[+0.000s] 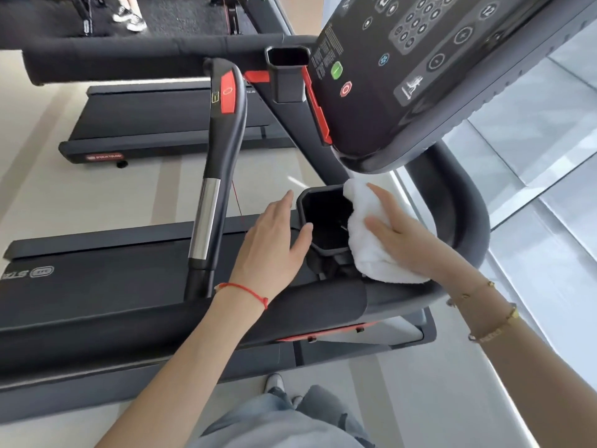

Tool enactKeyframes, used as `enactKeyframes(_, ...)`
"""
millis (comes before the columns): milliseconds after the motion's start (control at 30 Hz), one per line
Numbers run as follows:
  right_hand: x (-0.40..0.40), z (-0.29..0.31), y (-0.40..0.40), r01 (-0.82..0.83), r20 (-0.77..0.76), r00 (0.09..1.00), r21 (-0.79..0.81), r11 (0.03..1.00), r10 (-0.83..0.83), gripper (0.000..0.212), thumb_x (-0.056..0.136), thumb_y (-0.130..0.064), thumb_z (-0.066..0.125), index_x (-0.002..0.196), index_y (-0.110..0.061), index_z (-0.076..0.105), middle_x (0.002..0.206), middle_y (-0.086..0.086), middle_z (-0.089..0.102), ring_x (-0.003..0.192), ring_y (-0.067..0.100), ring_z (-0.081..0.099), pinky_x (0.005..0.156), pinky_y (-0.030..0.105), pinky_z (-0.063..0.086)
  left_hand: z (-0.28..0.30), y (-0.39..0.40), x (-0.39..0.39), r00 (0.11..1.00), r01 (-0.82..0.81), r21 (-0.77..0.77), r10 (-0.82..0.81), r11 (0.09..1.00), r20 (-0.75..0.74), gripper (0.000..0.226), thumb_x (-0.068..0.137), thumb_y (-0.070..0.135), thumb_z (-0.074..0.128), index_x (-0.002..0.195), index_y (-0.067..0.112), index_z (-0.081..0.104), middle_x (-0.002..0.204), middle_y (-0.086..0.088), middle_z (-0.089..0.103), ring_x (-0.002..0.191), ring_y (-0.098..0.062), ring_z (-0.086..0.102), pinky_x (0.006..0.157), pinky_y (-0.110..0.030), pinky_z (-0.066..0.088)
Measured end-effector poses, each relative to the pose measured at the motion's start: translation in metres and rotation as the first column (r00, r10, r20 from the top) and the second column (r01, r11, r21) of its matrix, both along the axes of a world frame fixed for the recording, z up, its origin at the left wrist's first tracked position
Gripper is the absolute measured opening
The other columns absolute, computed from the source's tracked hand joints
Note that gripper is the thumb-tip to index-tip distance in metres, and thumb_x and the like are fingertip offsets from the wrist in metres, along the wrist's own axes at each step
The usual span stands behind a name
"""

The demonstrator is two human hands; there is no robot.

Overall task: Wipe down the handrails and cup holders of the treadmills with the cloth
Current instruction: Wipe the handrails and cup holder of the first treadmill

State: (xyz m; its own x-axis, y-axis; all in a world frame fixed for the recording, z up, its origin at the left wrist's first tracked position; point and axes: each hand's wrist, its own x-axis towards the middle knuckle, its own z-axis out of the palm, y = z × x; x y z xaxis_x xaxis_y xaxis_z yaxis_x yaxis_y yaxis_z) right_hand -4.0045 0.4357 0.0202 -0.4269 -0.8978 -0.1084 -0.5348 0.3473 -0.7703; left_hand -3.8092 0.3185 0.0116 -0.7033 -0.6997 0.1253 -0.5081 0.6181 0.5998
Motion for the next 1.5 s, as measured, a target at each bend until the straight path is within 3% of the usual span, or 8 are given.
enactKeyframes(167,-0.019,0.012,-0.007,-0.286,0.12,0.954,0.088,0.954,0.274,0.04,0.105,-0.022,0.028,0.132,0.007,0.028,0.078,-0.005,0.046,0.065,0.004,0.046,0.063,0.012,0.042,-0.004,-0.003,-0.008,0.999,0.024,0.022,-0.025,0.999,0.024,0.066,0.101,0.045,0.041,0.156,0.019,0.017,0.154,0.0,0.036,0.137,-0.016,0.039,0.108,-0.029,0.035)
enactKeyframes(267,-0.029,0.018,-0.019,-0.281,-0.148,0.943,0.124,0.952,0.298,0.044,0.104,-0.02,0.038,0.146,-0.011,0.03,0.132,0.015,0.053,0.118,0.026,0.053,0.103,0.035,0.04,-0.006,0.001,-0.008,1.0,-0.008,0.038,0.008,0.999,0.005,0.067,0.1,0.048,0.042,0.156,0.022,0.016,0.153,0.002,0.037,0.135,-0.016,0.042,0.105,-0.028,0.037)
enactKeyframes(333,-0.031,0.021,-0.031,-0.363,-0.211,0.903,0.093,0.927,0.374,0.051,0.102,-0.015,0.043,0.151,-0.018,0.026,0.151,0.007,0.034,0.134,0.021,0.038,0.109,0.024,0.027,-0.007,0.002,-0.01,0.999,-0.044,0.067,0.046,0.997,-0.019,0.066,0.099,0.046,0.044,0.156,0.023,0.018,0.153,0.003,0.038,0.135,-0.014,0.041,0.104,-0.025,0.035)
enactKeyframes(633,-0.019,0.021,-0.1,-0.712,-0.611,0.385,0.28,0.644,0.692,0.058,0.091,-0.018,0.053,0.146,-0.015,0.035,0.129,0.004,0.052,0.113,0.026,0.052,0.094,0.039,0.043,-0.007,0.003,-0.016,0.987,-0.14,0.141,0.15,0.98,-0.065,0.046,0.09,0.044,0.052,0.134,0.028,0.049,0.108,0.013,0.062,0.098,-0.006,0.06,0.082,-0.021,0.049)
enactKeyframes(833,-0.036,0.017,-0.084,-0.643,-0.577,0.529,0.205,0.738,0.622,0.057,0.096,-0.02,0.05,0.15,-0.02,0.03,0.125,0.003,0.051,0.109,0.025,0.053,0.087,0.038,0.045,-0.012,0.001,-0.014,0.984,-0.148,0.182,0.163,0.972,-0.074,0.053,0.086,0.051,0.051,0.137,0.038,0.044,0.119,0.021,0.058,0.106,0.004,0.055,0.09,-0.011,0.042)
enactKeyframes(1000,-0.049,0.017,-0.055,-0.605,-0.559,0.623,0.099,0.79,0.547,0.051,0.099,-0.01,0.045,0.148,-0.01,0.032,0.133,0.011,0.047,0.114,0.023,0.043,0.082,0.005,0.018,-0.014,-0.001,-0.014,0.986,-0.144,0.172,0.156,0.975,-0.059,0.061,0.087,0.054,0.049,0.144,0.034,0.041,0.129,0.015,0.059,0.112,-0.002,0.057,0.1,-0.027,0.048)
enactKeyframes(1267,-0.013,0.01,-0.099,-0.64,-0.71,0.393,0.245,0.728,0.585,0.051,0.098,-0.022,0.044,0.147,-0.019,0.031,0.127,0.001,0.049,0.108,0.023,0.052,0.092,0.035,0.042,-0.016,0.0,-0.014,0.981,-0.152,0.165,0.17,0.974,-0.098,0.054,0.086,0.053,0.051,0.136,0.034,0.047,0.123,0.019,0.06,0.109,0.001,0.056,0.097,-0.021,0.048)
enactKeyframes(1500,-0.038,0.013,-0.054,-0.524,-0.6,0.627,0.148,0.839,0.497,0.052,0.099,-0.018,0.046,0.148,-0.01,0.031,0.131,0.011,0.048,0.109,0.032,0.05,0.091,0.028,0.035,-0.015,-0.001,-0.012,0.984,-0.127,0.178,0.146,0.976,-0.097,0.06,0.087,0.053,0.049,0.143,0.034,0.042,0.127,0.015,0.06,0.111,-0.001,0.058,0.099,-0.03,0.05)
